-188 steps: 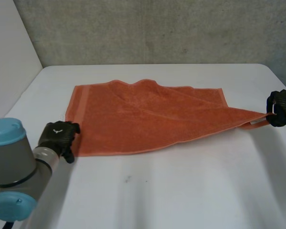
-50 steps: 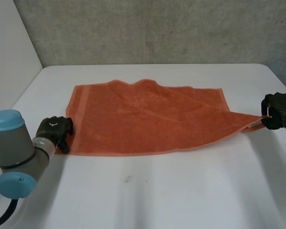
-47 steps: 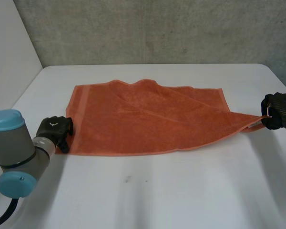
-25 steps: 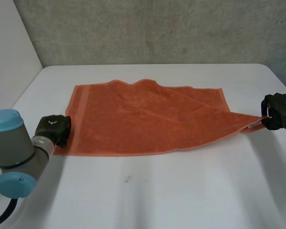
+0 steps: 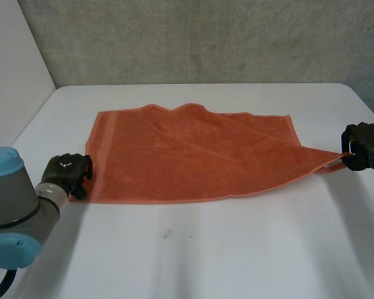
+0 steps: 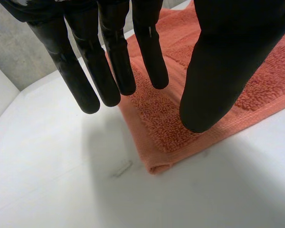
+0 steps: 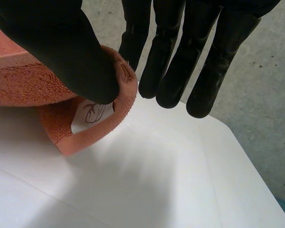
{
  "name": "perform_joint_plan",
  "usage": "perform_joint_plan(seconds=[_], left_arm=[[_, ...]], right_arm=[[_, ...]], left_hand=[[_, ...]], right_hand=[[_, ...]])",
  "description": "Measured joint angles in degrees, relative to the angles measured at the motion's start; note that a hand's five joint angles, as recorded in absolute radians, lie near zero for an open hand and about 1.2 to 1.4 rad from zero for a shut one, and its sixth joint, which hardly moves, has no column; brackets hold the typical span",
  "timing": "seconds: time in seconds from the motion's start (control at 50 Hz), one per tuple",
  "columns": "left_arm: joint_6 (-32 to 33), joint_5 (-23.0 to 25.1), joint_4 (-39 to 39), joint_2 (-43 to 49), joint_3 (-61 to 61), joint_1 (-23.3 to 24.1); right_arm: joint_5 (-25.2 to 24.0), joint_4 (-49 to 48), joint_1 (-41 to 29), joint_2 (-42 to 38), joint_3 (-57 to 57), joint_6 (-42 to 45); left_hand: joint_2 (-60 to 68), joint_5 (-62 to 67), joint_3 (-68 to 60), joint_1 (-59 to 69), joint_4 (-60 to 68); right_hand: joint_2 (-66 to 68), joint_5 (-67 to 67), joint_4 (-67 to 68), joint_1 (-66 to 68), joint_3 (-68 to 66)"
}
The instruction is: Fold the laundry
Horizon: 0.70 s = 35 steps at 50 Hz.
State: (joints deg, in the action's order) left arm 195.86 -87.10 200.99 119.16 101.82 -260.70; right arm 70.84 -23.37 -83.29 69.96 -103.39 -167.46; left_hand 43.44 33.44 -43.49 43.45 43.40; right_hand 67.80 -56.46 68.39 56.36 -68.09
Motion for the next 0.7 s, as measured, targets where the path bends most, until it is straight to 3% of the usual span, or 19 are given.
perform_joint_plan(seconds=[0.5, 0.7], left_arm=[[0.05, 0.00, -0.03, 3.02, -2.04, -0.34], [-0.08, 0.00, -4.35, 2.26, -2.84, -0.56]], right_arm=[[0.00, -0.11, -0.02, -0.14, 0.03, 0.99], [0.00, -0.18, -0.04, -0.31, 0.03, 1.15]], left_hand=[[-0.13, -0.09, 0.11, 0.00, -0.10], [-4.59, -3.69, 4.55, -4.28, -4.50]], right_hand=[[0.00, 0.00, 0.00, 0.00, 0.00], [0.00, 0.00, 0.00, 0.00, 0.00]])
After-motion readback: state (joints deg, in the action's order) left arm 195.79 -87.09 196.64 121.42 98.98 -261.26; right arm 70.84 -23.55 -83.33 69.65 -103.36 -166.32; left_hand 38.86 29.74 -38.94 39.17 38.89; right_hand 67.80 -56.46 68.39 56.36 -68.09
